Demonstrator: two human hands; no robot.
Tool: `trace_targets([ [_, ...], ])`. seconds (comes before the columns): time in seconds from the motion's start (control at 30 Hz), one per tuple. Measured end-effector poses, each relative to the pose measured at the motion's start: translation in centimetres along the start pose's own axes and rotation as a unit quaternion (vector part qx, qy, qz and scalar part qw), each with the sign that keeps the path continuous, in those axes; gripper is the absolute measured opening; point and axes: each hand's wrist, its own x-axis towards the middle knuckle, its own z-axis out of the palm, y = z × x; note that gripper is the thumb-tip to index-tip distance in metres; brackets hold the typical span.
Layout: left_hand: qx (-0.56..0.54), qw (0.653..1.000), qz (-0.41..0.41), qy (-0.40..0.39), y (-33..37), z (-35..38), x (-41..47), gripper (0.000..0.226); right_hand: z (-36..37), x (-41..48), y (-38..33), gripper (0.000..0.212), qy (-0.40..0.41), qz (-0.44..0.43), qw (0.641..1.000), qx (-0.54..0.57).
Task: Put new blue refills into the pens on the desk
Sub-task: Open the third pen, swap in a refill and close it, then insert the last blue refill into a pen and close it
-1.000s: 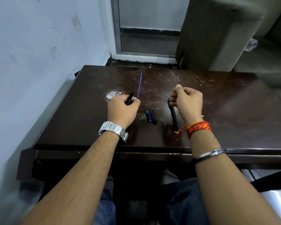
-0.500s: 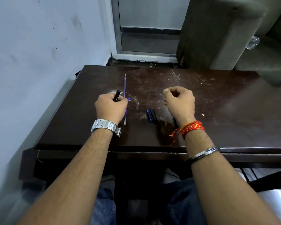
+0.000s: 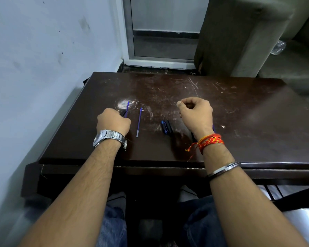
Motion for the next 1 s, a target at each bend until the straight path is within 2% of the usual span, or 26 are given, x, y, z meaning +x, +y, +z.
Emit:
trace_targets([
  [0.47, 0.043, 0.999, -0.008, -0.002, -0.4, 0.1, 0.4, 0.011, -0.4, 0.0, 0.1, 0.014, 0.004, 0.014, 1.000, -0.018],
  [0.57, 0.046, 0.999, -0.013, 0.003, -0.4, 0.0, 0.4, 0.015, -1.3, 0.4, 0.5, 0.012, 0.036, 0.034, 0.994, -0.093],
  [0.67, 0.036, 0.999, -0.012, 0.005, -0.4, -0.1, 0.2, 0.017, -2.6, 0.9, 1.4, 0.009, 0.051, 0.093, 0.981, -0.161],
  [0.8, 0.010, 1.000, 0.006, 0.027, 0.0, -0.1, -0.2, 0.017, -3.6, 1.3, 2.7, 0.024, 0.037, 0.143, 0.955, -0.256],
  [0.9, -0.021, 0.998, 0.034, 0.041, 0.6, 0.0, -0.6, 0.021, -3.8, 1.6, 3.3, 0.025, 0.009, 0.178, 0.944, -0.279],
  [1.0, -0.045, 0.996, 0.063, 0.035, 1.2, 0.4, -1.0, 0.030, -3.6, 1.6, 3.4, 0.021, 0.013, 0.178, 0.946, -0.269],
])
